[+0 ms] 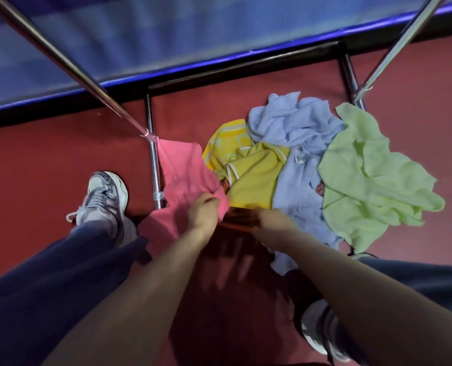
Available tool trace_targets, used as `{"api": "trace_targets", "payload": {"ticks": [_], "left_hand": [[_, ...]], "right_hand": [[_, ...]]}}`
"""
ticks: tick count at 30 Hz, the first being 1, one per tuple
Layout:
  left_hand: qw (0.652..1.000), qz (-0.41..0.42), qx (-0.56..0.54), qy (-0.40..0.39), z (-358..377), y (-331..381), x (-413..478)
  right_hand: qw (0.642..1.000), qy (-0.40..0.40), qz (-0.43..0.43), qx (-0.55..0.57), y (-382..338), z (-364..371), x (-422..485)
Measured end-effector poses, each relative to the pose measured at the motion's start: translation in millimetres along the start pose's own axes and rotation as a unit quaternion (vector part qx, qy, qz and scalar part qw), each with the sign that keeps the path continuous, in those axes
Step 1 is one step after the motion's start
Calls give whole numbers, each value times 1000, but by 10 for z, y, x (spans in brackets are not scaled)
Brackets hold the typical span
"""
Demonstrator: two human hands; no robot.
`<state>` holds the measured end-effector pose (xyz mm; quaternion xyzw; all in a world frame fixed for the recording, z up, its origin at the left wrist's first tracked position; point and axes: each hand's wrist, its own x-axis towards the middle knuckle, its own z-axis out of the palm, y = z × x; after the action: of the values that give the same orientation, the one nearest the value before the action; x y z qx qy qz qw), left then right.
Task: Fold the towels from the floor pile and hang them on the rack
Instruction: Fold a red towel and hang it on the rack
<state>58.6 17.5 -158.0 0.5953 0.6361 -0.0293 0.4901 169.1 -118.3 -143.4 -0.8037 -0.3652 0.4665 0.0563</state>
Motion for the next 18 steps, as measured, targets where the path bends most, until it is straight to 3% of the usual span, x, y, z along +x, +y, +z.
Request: {"api": "trace_targets", "payload": {"ticks": [3, 7, 12, 15, 18], "left_hand": [[993, 26, -103, -59, -94, 378, -379], [974, 172, -100, -107, -363, 1000, -920], [935, 331, -101, -84, -888, 1672, -1653], [924, 368, -98, -32, -1153, 1780, -1977], [931, 353, -61, -66, -1304, 1703, -2300]], "right_hand": [[999, 27, -9, 33, -230, -277, -248], [989, 75, -19, 127, -627, -699, -692], [954, 144, -41, 258, -969, -1216, -1406], [885, 197, -27, 421, -1125, -1540, -1756], [787, 204, -59, 579, -1310, -1954, -2130]]}}
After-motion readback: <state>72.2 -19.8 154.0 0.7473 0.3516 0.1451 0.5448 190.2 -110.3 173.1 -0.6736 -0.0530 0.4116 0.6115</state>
